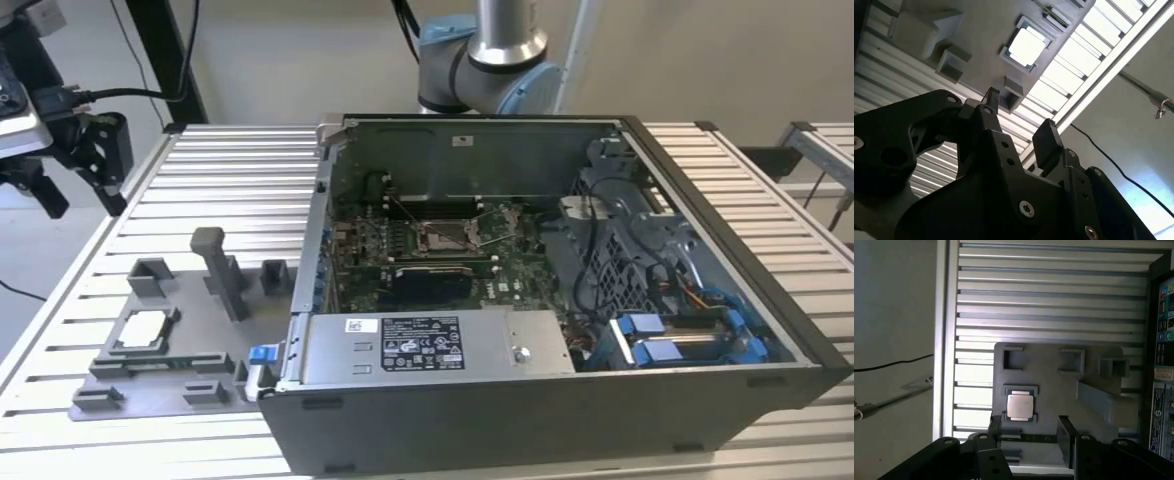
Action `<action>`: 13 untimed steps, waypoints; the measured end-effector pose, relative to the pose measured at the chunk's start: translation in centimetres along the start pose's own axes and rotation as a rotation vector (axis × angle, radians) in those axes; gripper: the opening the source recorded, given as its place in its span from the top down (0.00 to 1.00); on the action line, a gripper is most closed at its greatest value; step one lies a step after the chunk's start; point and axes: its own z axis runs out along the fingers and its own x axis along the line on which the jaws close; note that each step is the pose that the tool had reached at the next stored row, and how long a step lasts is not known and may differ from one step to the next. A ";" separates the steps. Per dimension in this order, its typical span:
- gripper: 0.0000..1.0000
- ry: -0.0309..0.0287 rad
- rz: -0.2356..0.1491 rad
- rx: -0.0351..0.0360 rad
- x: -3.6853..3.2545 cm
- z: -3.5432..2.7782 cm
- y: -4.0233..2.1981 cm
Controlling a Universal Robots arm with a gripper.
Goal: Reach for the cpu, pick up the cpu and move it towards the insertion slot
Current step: 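Reach for the cpu, then pick up the cpu and move it towards the insertion slot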
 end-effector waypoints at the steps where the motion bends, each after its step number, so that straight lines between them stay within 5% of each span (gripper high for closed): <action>1: 0.00 0.0000 0.000 0.0000 0.00 0.00 0.00; 7: 0.00 0.0000 0.000 0.0000 0.01 0.01 0.00; 13: 0.00 0.0000 0.000 0.0002 0.01 0.82 -0.03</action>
